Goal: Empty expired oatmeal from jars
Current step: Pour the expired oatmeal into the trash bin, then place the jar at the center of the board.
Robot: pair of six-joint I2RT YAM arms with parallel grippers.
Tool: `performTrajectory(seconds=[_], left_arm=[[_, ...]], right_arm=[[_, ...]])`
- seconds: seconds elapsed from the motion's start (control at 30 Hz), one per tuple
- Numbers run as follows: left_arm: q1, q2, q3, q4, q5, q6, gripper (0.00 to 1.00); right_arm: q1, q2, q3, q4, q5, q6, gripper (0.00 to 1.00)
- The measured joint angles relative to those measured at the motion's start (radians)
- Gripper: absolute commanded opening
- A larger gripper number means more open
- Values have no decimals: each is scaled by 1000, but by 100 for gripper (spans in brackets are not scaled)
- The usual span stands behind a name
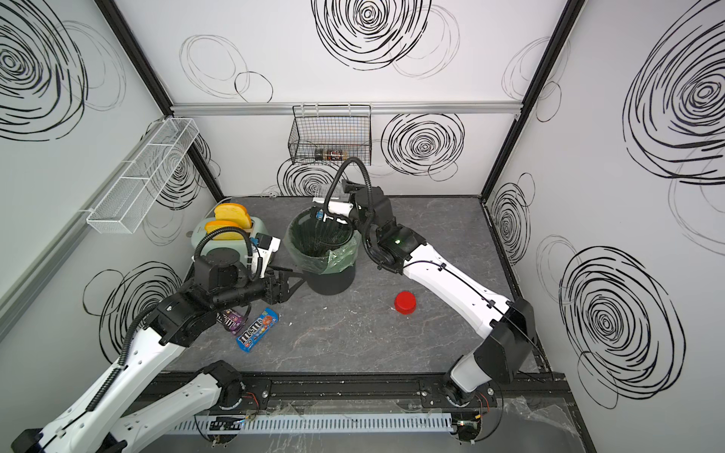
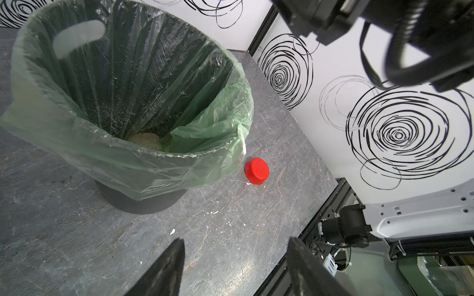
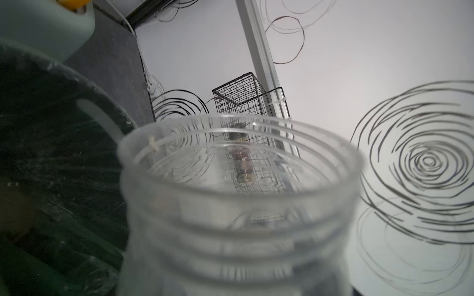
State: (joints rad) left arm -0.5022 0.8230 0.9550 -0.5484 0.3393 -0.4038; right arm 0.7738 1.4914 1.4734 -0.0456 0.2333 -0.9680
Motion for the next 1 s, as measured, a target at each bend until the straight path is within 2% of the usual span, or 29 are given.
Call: performTrajectory(seconds=[0.1,0.2,0.43,0.6,0.83,0.93,1.0], left_arm=[[-3,1,0,0,-1,-1,68],[-13,1,0,0,-8,-3,68],[-36,1,0,2,-24,-5,68],[-63,6,0,6,-35,-6,68],[-120,21,0,25,-67,-24,68],[-160,18,-8,30,-92,-32,68],[-193,11,-24,35,-116,-38,68]], right_arm=[[-37,-74,-34,6,-80,216,49],[-125,-177,-117,43,-187,415,49],[-271,-275,-201,112,-387,760,49],[-390,-409,-413,224,-472,1010,48],[-403,-618,-737,322,-450,1125,47],[-361,-710,-874,360,-394,1121,48],[-298,-764,-971,403,-347,1106,48]])
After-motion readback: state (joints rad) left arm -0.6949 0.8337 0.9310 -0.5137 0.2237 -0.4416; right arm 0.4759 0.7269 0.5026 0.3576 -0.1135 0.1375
